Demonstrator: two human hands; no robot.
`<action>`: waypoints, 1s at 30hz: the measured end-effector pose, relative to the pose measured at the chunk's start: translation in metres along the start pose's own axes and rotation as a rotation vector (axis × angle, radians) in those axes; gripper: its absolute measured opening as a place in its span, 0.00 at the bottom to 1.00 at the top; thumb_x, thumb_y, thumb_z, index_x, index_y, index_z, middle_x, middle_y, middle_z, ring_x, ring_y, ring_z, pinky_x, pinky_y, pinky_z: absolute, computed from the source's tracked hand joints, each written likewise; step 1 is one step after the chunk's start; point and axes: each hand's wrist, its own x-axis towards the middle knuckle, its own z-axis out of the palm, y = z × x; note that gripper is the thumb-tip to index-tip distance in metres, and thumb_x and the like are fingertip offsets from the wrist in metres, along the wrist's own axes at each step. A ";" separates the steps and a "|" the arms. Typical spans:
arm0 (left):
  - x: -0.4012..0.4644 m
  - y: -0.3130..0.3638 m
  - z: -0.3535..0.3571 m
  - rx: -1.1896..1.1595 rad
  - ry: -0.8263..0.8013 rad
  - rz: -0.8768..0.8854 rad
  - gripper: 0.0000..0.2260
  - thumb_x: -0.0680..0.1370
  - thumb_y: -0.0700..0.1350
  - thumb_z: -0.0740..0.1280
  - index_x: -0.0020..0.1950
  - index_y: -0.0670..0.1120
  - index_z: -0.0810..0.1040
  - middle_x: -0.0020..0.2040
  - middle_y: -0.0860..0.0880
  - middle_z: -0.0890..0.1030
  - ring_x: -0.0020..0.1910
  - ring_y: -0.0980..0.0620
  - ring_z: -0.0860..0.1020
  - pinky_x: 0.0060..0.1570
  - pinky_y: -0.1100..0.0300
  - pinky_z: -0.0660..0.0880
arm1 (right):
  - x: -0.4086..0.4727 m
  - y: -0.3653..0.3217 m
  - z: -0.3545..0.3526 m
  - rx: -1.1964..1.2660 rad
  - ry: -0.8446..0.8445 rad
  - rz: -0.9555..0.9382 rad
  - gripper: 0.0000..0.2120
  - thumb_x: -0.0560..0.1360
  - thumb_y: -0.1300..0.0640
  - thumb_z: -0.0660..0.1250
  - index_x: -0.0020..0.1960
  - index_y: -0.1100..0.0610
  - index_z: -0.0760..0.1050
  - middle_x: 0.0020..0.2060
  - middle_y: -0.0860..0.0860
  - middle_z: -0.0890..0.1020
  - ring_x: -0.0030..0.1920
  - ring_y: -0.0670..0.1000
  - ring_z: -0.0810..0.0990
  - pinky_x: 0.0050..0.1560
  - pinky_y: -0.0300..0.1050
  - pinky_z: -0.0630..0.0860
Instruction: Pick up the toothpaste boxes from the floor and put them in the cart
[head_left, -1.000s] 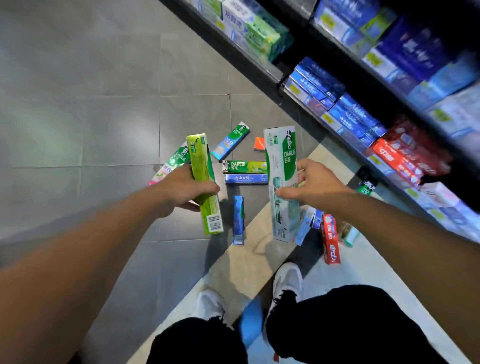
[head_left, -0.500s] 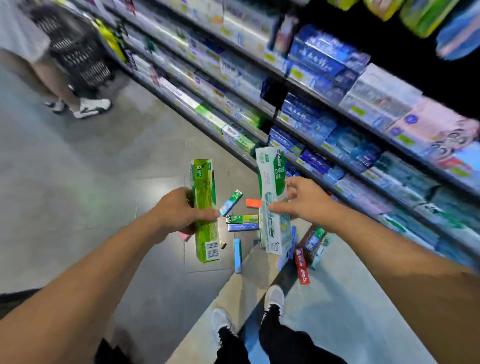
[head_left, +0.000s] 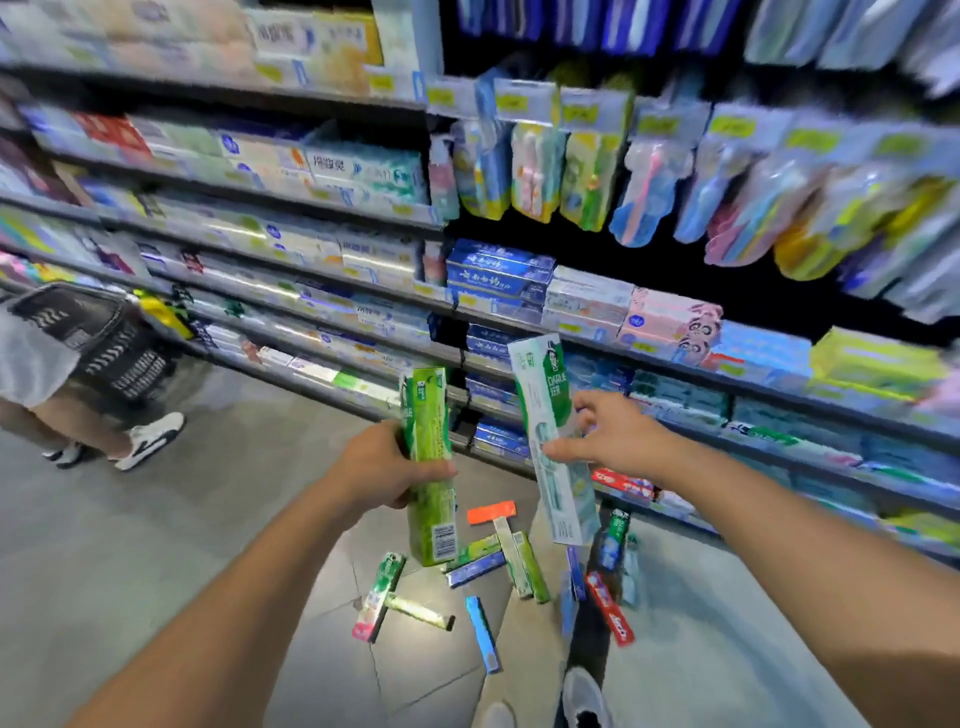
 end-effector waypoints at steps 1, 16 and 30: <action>0.006 0.012 0.002 0.025 -0.026 0.038 0.16 0.66 0.52 0.81 0.46 0.49 0.78 0.42 0.46 0.84 0.37 0.49 0.83 0.39 0.52 0.83 | -0.008 0.003 -0.007 0.016 0.042 0.011 0.17 0.72 0.58 0.76 0.56 0.55 0.74 0.46 0.46 0.84 0.34 0.33 0.78 0.31 0.24 0.69; 0.014 0.192 0.185 0.430 -0.512 0.538 0.26 0.63 0.61 0.80 0.51 0.47 0.76 0.46 0.47 0.83 0.42 0.48 0.84 0.40 0.48 0.83 | -0.220 0.109 -0.104 0.220 0.722 0.273 0.12 0.71 0.55 0.77 0.39 0.49 0.73 0.22 0.43 0.70 0.26 0.46 0.69 0.30 0.41 0.68; -0.141 0.351 0.499 0.678 -0.814 0.928 0.27 0.61 0.66 0.78 0.52 0.55 0.77 0.48 0.51 0.83 0.46 0.48 0.83 0.50 0.48 0.81 | -0.487 0.266 -0.214 0.292 1.085 0.536 0.09 0.71 0.54 0.77 0.43 0.51 0.77 0.40 0.48 0.82 0.38 0.50 0.83 0.44 0.55 0.83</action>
